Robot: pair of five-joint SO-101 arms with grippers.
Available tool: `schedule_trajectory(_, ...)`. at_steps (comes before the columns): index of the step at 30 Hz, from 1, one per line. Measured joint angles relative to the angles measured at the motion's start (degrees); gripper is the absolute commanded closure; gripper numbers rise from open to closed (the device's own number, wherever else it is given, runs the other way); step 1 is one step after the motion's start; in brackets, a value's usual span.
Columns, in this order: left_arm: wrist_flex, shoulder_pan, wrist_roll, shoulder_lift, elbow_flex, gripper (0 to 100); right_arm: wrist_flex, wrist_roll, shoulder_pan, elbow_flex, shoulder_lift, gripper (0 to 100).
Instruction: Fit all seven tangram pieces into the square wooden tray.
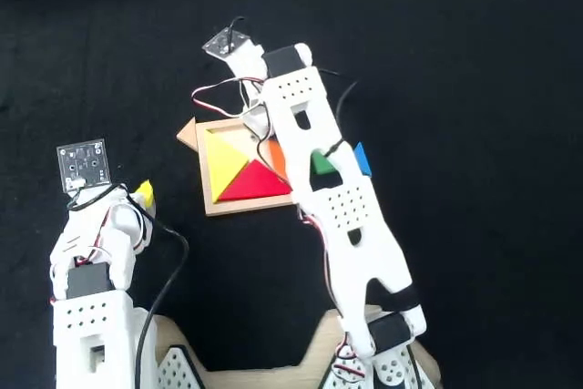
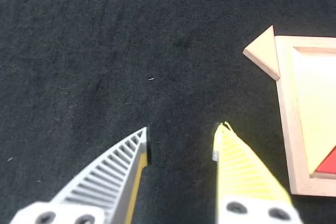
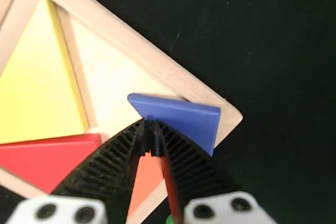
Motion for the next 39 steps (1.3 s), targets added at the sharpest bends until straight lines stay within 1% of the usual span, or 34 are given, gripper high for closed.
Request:
schedule_trajectory(6,0.0,0.0,0.0,0.0,0.0,79,0.44,0.0,-0.09,-8.09,2.11,98.8)
schedule_trajectory(9,0.0,0.0,0.0,0.0,0.0,79,1.67,-2.02,-0.09,-15.3,2.11,98.8)
schedule_trajectory(11,0.0,0.0,0.0,0.0,0.0,79,1.67,-3.25,0.79,-17.23,1.14,98.8)
schedule_trajectory(14,0.0,0.0,0.0,0.0,0.0,79,1.76,-3.43,3.25,-15.91,-0.35,98.8)
schedule_trajectory(18,0.0,0.0,0.0,0.0,0.0,79,1.76,-3.43,5.71,-9.32,-0.7,98.8)
schedule_trajectory(24,0.0,0.0,0.0,0.0,0.0,79,1.41,-2.81,10.11,-7.65,-0.7,98.7)
schedule_trajectory(27,0.0,0.0,0.0,0.0,0.0,79,1.58,-0.53,9.85,-5.71,-0.7,98.8)
schedule_trajectory(32,0.0,0.0,0.0,0.0,0.0,79,1.58,-0.18,9.49,-5.01,2.02,98.8)
schedule_trajectory(39,0.0,0.0,0.0,0.0,0.0,79,1.76,-0.09,4.57,-2.29,2.64,98.8)
